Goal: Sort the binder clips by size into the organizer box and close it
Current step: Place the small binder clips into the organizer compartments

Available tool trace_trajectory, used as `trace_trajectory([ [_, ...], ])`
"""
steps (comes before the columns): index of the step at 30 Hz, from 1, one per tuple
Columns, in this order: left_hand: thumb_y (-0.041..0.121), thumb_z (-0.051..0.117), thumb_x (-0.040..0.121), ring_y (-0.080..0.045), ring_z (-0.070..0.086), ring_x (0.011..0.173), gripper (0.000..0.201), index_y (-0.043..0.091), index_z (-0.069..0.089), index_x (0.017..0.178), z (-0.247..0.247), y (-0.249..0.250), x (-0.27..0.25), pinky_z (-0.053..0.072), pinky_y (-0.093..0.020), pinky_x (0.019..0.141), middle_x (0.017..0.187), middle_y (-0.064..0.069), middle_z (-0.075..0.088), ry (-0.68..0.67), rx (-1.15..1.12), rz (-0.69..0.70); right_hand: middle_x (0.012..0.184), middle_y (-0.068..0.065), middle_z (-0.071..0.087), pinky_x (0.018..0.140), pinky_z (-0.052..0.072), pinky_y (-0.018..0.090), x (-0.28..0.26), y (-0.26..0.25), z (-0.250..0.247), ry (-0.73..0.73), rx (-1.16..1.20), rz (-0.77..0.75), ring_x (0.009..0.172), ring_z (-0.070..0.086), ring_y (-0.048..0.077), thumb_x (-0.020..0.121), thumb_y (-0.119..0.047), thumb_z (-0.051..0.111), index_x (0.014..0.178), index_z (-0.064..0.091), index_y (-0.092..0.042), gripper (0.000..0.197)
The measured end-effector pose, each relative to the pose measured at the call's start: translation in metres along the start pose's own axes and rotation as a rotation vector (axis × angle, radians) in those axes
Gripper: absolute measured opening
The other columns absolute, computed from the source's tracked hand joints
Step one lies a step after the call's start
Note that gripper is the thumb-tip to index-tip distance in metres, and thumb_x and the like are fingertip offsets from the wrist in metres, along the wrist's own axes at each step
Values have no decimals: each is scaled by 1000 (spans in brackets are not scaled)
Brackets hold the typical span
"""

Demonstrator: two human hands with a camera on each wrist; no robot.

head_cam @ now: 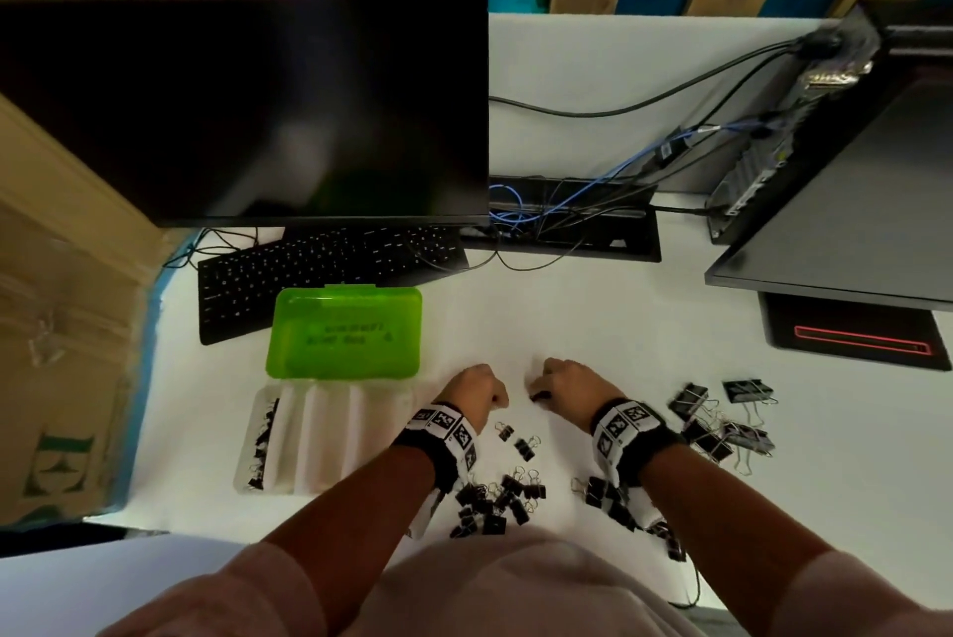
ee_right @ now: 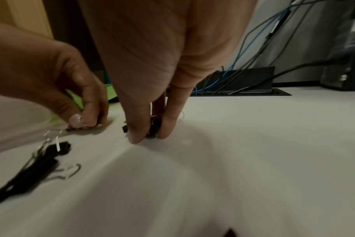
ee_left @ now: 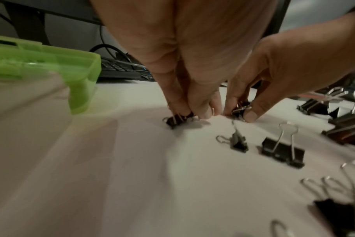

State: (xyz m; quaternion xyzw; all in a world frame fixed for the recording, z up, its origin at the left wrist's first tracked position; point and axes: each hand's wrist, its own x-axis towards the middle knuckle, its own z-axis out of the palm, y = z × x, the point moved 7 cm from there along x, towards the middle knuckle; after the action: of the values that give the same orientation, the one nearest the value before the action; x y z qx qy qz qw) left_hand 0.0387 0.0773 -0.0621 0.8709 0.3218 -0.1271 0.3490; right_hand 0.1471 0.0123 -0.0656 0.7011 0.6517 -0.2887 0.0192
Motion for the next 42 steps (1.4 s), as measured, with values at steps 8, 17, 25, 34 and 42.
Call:
trace_trajectory([
  [8,-2,52,87,-23,61,99,25,9,69,102,11,13,-16,49,-29,89,109,-10,60,41,-58,57,95,2,57,82,44,29,-14,19,-16,49,264,46,93,58,23,83,-23,67,104,70,-25,21],
  [17,33,70,77,-14,25,131,18,28,71,95,13,4,-23,34,-50,98,138,11,38,-33,138,-58,101,6,60,86,46,33,-27,24,-15,34,287,98,94,58,24,83,-25,68,104,70,-25,21],
  [25,13,59,88,-21,52,103,15,11,61,103,15,1,-23,47,-37,90,115,-4,49,47,53,12,108,7,61,86,43,31,-27,18,-10,-30,199,120,103,56,23,84,-24,66,110,68,-22,26],
  [34,30,63,85,-17,46,105,26,19,62,108,22,15,-18,41,-27,97,113,-2,48,76,-3,52,114,12,57,85,41,31,-24,6,2,-51,107,149,106,55,30,87,-18,57,115,63,-14,29],
  [42,-5,63,81,-21,58,94,14,2,69,92,17,3,-7,42,-12,80,99,-6,47,64,-69,-40,115,9,58,80,36,25,-25,7,1,-24,169,136,108,55,27,85,-19,63,116,64,-19,31],
])
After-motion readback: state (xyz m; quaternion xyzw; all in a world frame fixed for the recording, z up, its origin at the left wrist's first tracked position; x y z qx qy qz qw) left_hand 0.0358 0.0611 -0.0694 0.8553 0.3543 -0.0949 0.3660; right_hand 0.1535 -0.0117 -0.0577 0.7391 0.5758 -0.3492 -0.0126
